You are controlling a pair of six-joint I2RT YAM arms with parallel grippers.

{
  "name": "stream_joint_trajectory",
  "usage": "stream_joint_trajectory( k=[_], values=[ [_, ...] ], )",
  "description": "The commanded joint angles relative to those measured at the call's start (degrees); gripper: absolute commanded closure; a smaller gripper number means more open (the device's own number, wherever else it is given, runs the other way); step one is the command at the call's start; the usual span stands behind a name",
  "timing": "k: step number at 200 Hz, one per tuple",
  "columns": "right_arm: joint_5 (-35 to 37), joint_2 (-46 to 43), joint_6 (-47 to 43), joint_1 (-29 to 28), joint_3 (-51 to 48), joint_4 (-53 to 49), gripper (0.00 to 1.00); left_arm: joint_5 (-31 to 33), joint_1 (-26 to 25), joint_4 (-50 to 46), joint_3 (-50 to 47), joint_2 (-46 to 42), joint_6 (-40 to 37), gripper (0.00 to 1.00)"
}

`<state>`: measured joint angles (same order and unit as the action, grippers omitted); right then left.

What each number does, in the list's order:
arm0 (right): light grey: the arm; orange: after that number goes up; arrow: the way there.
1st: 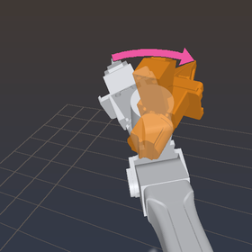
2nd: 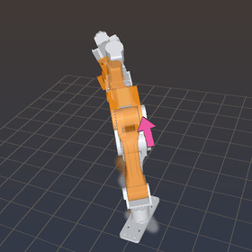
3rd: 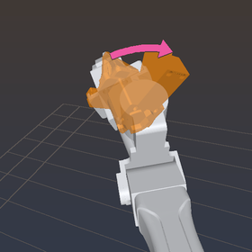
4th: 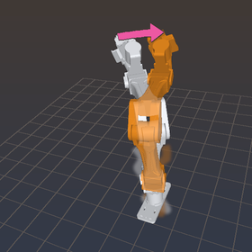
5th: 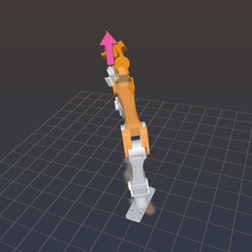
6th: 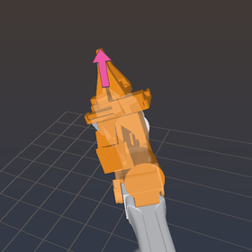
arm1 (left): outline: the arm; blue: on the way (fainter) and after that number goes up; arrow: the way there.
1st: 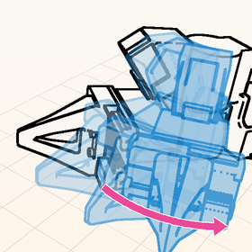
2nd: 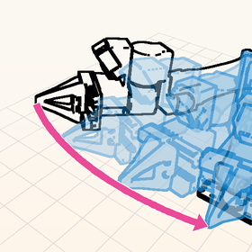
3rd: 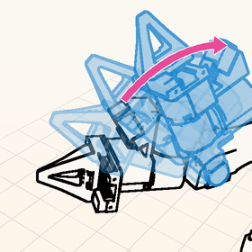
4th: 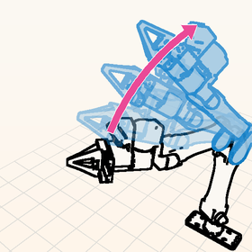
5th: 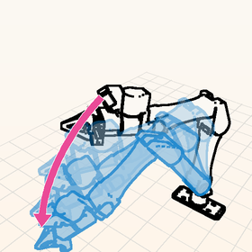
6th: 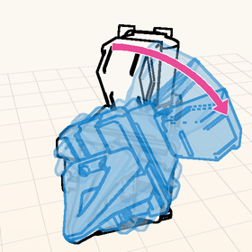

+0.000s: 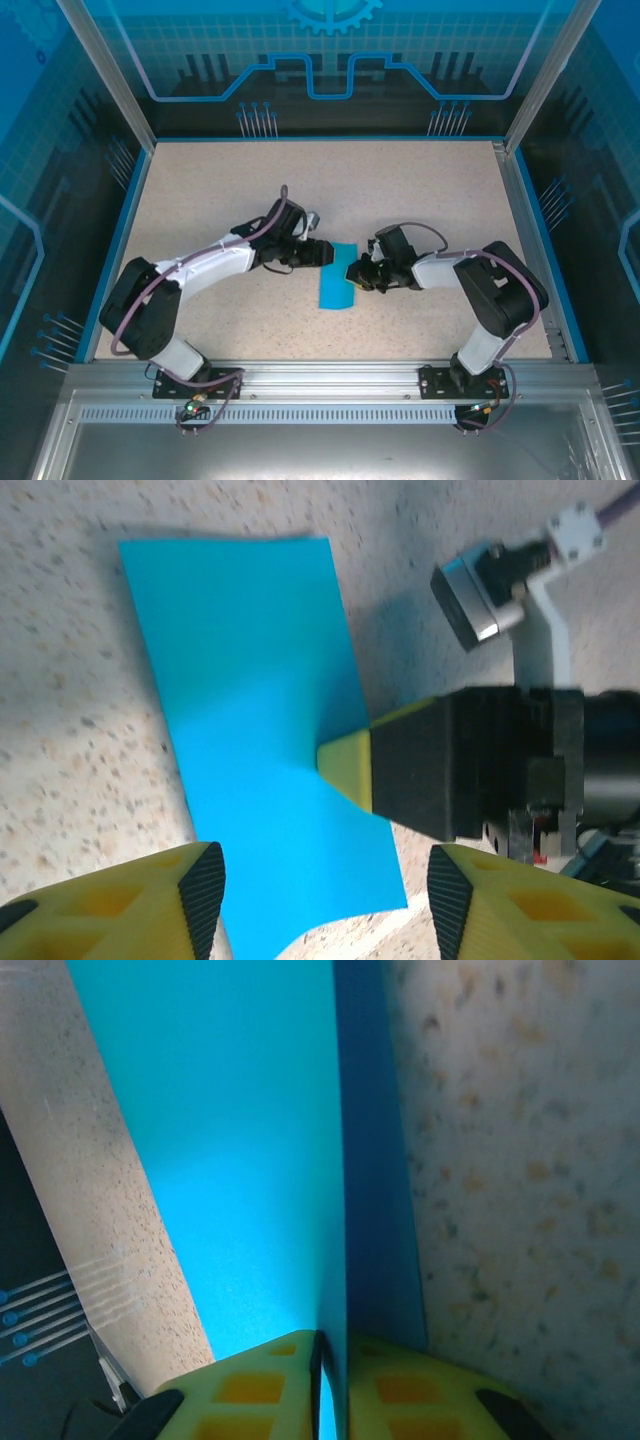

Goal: Fold a paper plane with a square sheet of paper (pick it up from the middle)
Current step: Third fold the triangle at the center of the table.

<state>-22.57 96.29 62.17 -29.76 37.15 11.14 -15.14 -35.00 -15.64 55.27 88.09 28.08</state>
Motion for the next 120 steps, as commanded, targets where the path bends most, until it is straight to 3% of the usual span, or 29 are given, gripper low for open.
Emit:
stream_joint_trajectory(
  k=[1, 63, 120],
  values=[
    [4.8, -2.4, 5.2, -1.3, -0.1, -0.3, 0.84, 7.5, -4.8, -2.2, -2.5, -4.3, -7.5, 0.39],
    [1.9, -3.6, 1.1, -0.9, 2.3, -5.2, 0.72, 19.4, -20.2, -5.5, -2.9, -3.5, -14.9, 0.33],
    [-3.4, -3.5, -2.7, 1.1, 3.9, -5.5, 0.74, 29.3, -28.2, -6.6, 1.6, 4.7, -17.4, 0.29]
  ],
)
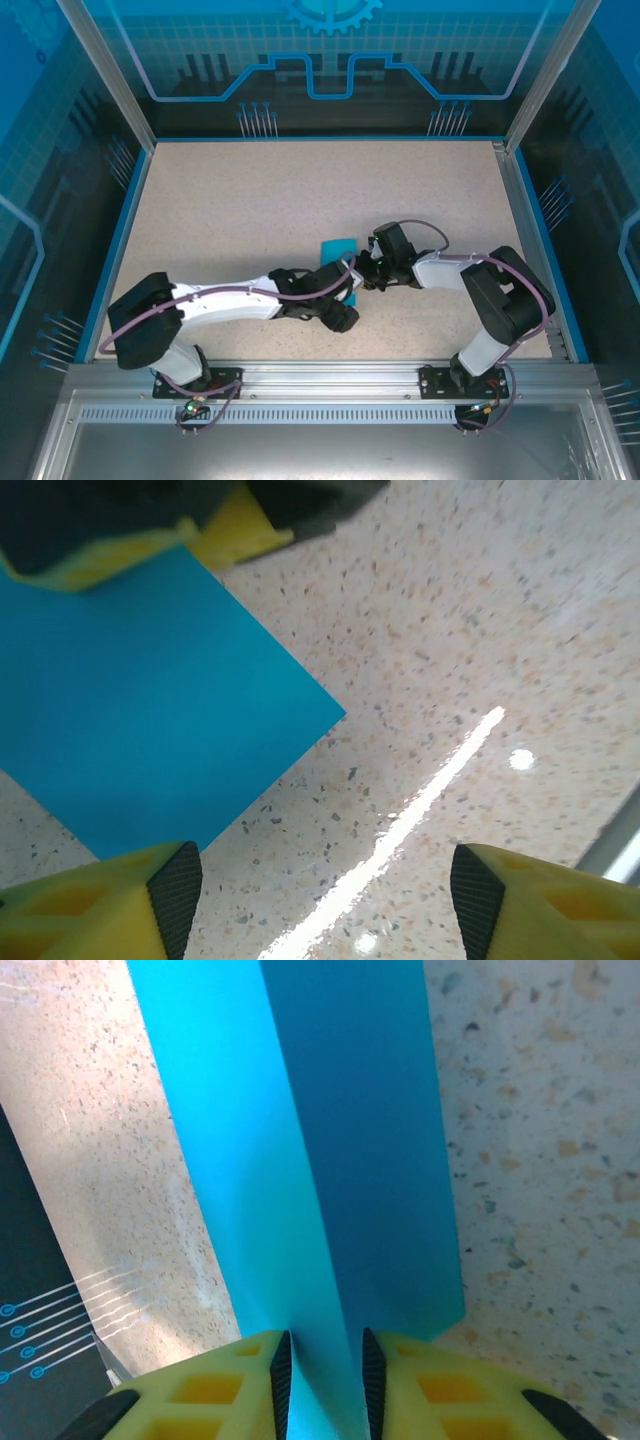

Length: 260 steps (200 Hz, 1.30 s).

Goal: Fold a paper plane with a square sheet of paper (pick it up from the middle)
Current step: Third fold the triangle at the center of the table.

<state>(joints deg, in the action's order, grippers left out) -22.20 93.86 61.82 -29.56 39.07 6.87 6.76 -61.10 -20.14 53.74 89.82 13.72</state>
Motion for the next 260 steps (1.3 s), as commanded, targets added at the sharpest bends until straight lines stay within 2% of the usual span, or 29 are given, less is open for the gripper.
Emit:
stream_joint_trajectory(
  k=[1, 64, 99, 139, 159, 170, 197, 208, 243, 260],
  values=[
    [-3.8, -1.0, -2.4, 0.9, 2.1, -1.2, 0.74, 7.7, -2.1, -2.1, 3.2, 3.1, -3.1, 0.29],
    [-7.2, -0.5, -2.0, 2.7, 2.3, 0.4, 0.77, 19.3, -4.8, -0.2, 5.1, 8.5, -5.0, 0.28],
    [-7.7, -0.2, -2.4, 3.0, 2.8, -0.3, 0.77, 22.2, -5.0, 1.0, 6.5, 11.5, -5.0, 0.32],
    [-7.5, -0.2, -3.4, 3.6, 2.9, -1.9, 0.77, 22.9, -5.2, 1.6, 6.8, 10.8, -3.4, 0.41],
    [-7.3, -0.5, -4.2, 4.0, 3.0, -2.9, 0.77, 22.8, -5.1, 1.6, 6.1, 9.1, -2.6, 0.49],
    [-7.5, -0.4, -4.5, 4.1, 3.0, -3.0, 0.77, 22.6, -5.1, 1.9, 5.6, 8.4, -2.2, 0.59],
    [-7.6, -0.1, -4.9, 4.2, 3.1, -3.3, 0.76, 23.2, -5.0, 1.5, 5.3, 7.6, -2.0, 0.76],
    [-7.3, -0.2, -5.2, 4.3, 3.1, -3.8, 0.76, 23.0, -5.0, 1.7, 5.2, 7.4, -2.1, 0.78],
    [-6.5, -1.2, -6.4, 4.7, 3.0, -5.6, 0.75, 21.9, -4.9, 0.5, 5.5, 6.9, -1.8, 0.93],
    [-6.3, -2.1, -7.2, 5.0, 3.1, -6.8, 0.73, 20.7, -4.1, 0.3, 5.1, 6.1, -1.5, 0.95]
  ],
)
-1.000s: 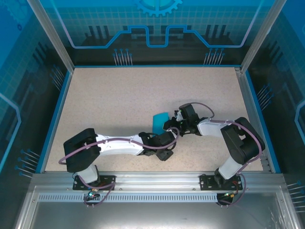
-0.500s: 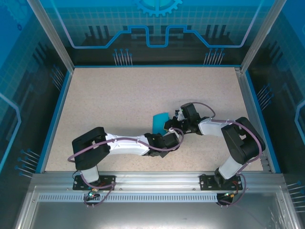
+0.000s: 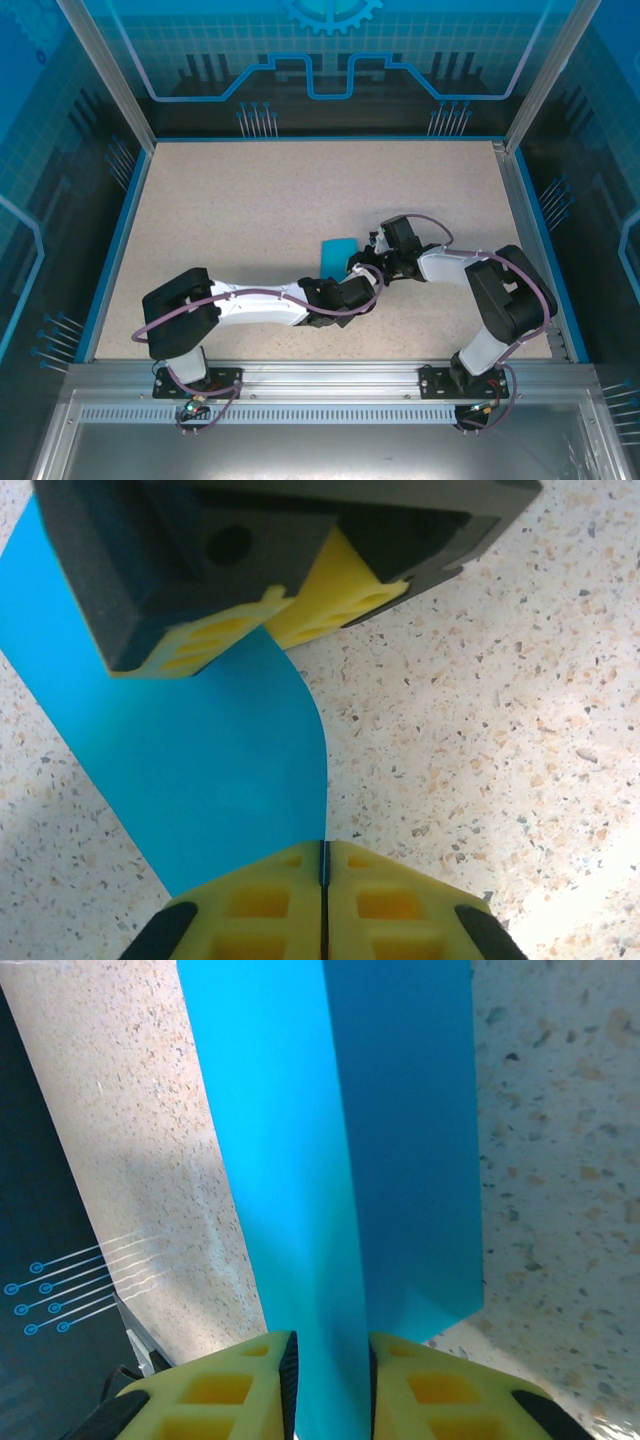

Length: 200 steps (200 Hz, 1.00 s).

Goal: Fold a paper plane with a square sheet of paper (pick it up from the middle)
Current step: Third fold the triangle at the center of the table.

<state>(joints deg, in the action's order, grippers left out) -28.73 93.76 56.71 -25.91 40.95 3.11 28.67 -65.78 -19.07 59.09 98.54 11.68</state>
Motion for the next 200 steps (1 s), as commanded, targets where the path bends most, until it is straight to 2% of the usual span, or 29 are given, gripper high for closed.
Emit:
stream_joint_trajectory(
  k=[1, 28, 63, 82, 103, 146, 177, 200],
  values=[
    [0.3, -2.1, -2.1, 1.4, 1.3, -3.1, 0.73, -1.5, 0.7, -0.8, -0.2, -2.6, 0.5, 0.96],
    [0.9, -4.5, -3.9, 2.1, 1.6, -5.4, 0.69, -10.2, 4.8, -1.1, -0.8, -5.2, 2.7, 1.0],
    [5.1, -8.5, -8.2, 2.2, 3.3, -12.6, 0.66, -31.8, 14.3, 2.3, -3.5, -9.0, 5.1, 0.99],
    [7.1, -10.1, -9.4, 2.2, 3.6, -14.4, 0.66, -40.2, 18.5, 3.0, -3.6, -8.3, 5.5, 0.97],
    [6.1, -10.5, -10.1, 2.1, 3.6, -13.5, 0.65, -46.5, 21.8, 3.3, -3.3, -6.5, 6.2, 0.97],
    [5.0, -8.3, -11.9, 1.1, 5.7, -13.2, 0.68, -54.7, 27.3, 7.5, -5.2, -4.0, 8.9, 0.97],
    [5.4, -6.1, -13.0, 0.4, 8.4, -14.1, 0.72, -54.5, 29.1, 6.7, -6.3, -3.1, 8.3, 0.96],
    [5.7, -1.4, -14.2, -0.7, 12.8, -16.5, 0.76, -54.7, 29.4, 6.7, -6.6, -2.4, 8.4, 0.95]
  ],
)
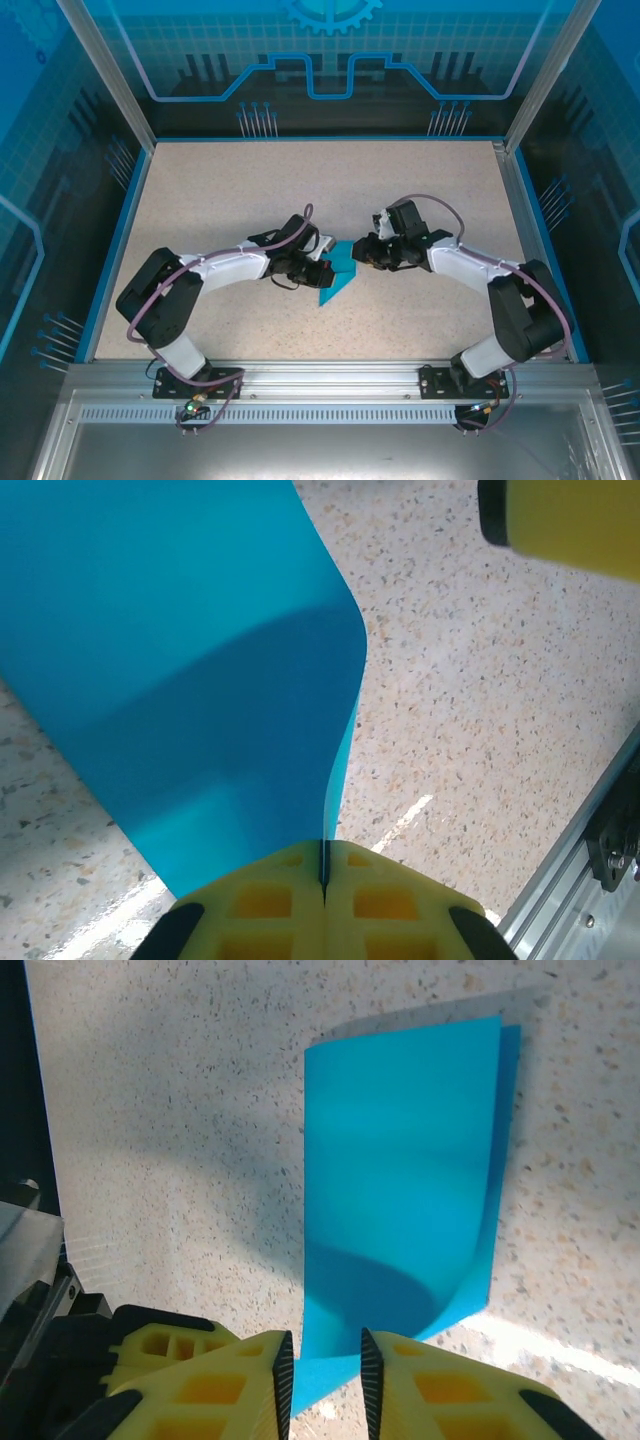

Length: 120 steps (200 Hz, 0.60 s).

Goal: Fold a paper plane with a square sheet of paper (pick it up from the middle)
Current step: Third fold the triangle at the center of the table.

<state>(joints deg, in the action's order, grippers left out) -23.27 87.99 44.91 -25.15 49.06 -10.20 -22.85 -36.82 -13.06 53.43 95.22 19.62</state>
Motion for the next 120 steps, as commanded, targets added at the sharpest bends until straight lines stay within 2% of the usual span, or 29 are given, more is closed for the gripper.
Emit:
stream_joint_trajectory(
  k=[1, 29, 57, 120],
  values=[
    [0.2, 4.5, -2.4, -1.5, 4.8, -3.3, 0.77, -3.2, 0.4, 0.7, -1.0, 1.0, 0.5, 0.95],
    [2.0, 10.4, -2.6, -2.9, 9.1, -5.8, 0.81, -3.5, 0.5, 1.4, -1.0, 1.6, 1.0, 0.94],
    [0.7, 15.8, -3.2, -3.7, 11.7, -6.2, 0.84, -2.9, 0.5, 1.2, -0.8, 2.1, 1.2, 0.92],
    [2.9, 21.8, -5.8, -4.2, 13.8, -8.4, 0.85, -1.6, 0.6, -0.2, -0.3, 2.0, -0.1, 0.91]
  ],
)
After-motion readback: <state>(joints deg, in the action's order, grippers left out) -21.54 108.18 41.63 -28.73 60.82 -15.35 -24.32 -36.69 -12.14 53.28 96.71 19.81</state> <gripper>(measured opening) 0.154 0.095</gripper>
